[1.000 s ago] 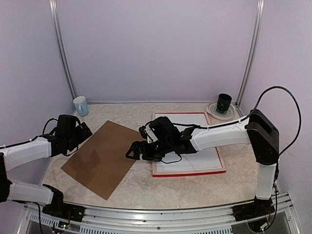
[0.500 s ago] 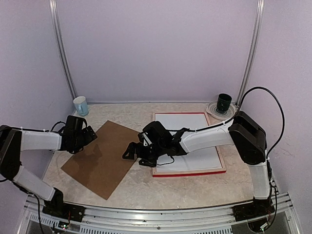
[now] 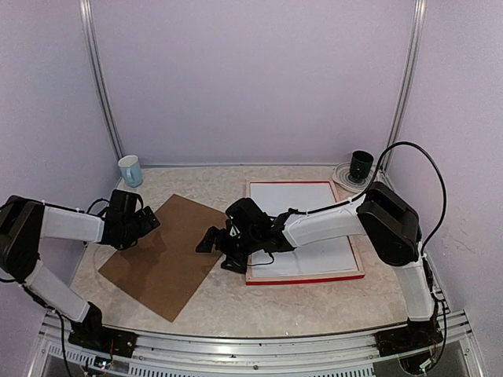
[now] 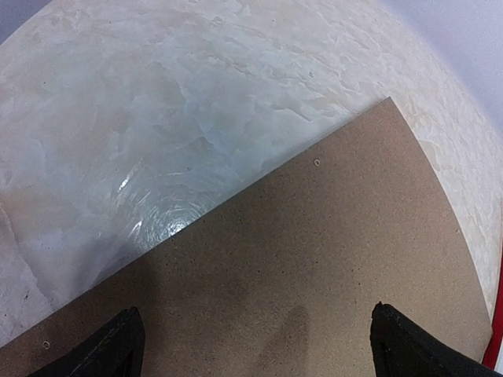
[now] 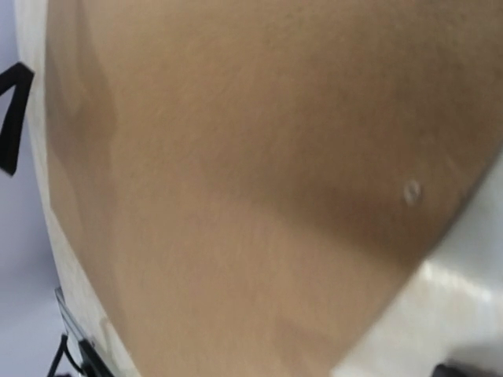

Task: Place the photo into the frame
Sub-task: Pick up the backboard from the center of the board.

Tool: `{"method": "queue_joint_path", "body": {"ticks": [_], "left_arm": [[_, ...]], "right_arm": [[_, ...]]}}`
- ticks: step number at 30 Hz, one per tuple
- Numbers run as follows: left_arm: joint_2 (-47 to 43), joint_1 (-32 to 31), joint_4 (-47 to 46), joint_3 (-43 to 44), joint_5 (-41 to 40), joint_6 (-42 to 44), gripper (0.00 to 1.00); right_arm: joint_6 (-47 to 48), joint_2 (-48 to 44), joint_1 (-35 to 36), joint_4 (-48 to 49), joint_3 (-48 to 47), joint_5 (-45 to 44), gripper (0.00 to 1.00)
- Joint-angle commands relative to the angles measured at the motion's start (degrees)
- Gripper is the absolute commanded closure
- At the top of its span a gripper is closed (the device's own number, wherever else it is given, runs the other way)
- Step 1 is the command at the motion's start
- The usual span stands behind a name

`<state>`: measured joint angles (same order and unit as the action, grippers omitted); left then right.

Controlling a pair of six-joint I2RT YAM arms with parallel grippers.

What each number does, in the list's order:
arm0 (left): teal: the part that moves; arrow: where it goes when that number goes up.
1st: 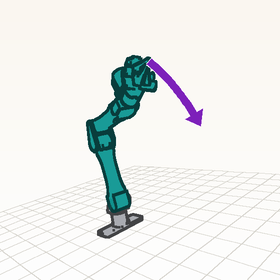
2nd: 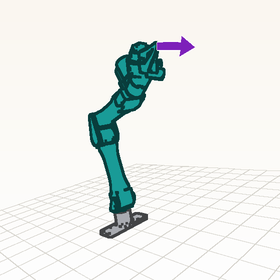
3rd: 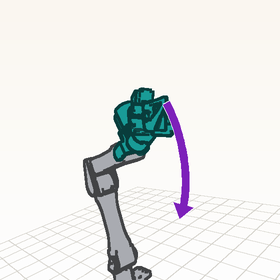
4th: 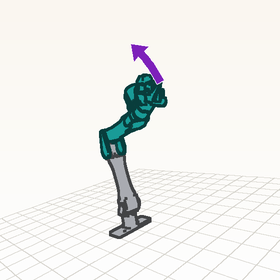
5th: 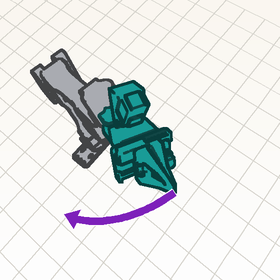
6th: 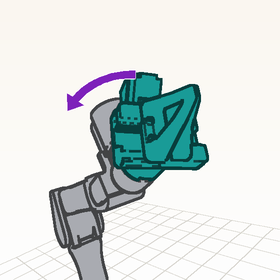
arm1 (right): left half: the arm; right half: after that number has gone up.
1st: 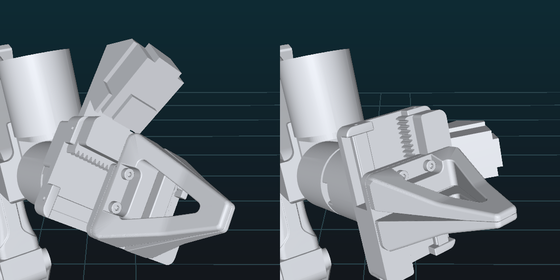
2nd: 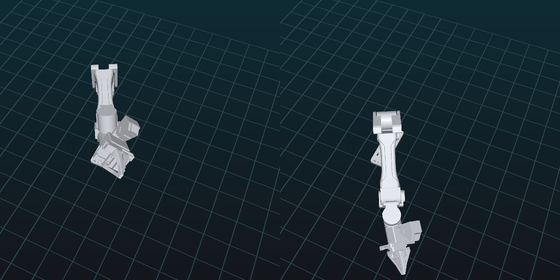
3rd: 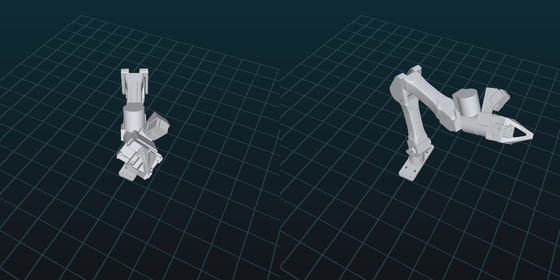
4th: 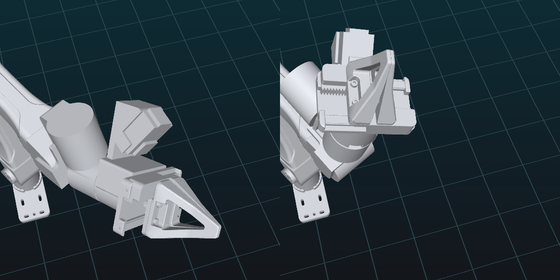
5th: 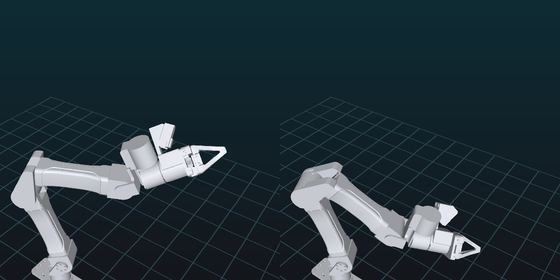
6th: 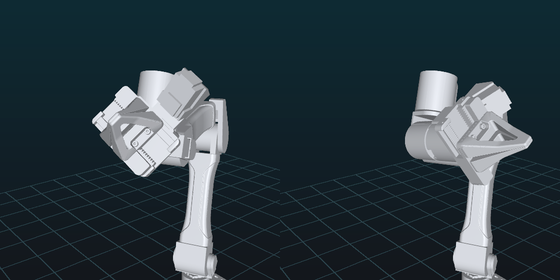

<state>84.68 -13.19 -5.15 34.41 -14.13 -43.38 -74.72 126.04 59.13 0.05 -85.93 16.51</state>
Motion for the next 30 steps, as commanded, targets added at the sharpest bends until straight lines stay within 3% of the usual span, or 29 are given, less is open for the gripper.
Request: {"method": "queue_joint_path", "body": {"ticks": [1, 15, 23, 30], "left_arm": [[1.3, 0.3, -3.2, -1.4, 1.6, 0.9, 0.01], [6.9, -1.4, -7.1, -2.6, 3.6, 2.1, 0.19], [4.9, -0.3, -1.9, 2.1, -1.6, 3.1, 0.08], [9.6, 3.0, 0.3, 7.6, -1.9, 2.4, 0.06]], "right_arm": [[-3.2, 3.7, 0.5, -1.7, -3.4, -0.4, 0.01], [-4.7, 5.3, 0.1, -0.4, -4.7, -2.1, 0.01], [-4.2, 5.0, -0.2, -0.6, -4.7, -2.9, 0.01], [-3.7, 5.4, -0.2, -0.8, -4.7, -2.7, 0.01]]}}
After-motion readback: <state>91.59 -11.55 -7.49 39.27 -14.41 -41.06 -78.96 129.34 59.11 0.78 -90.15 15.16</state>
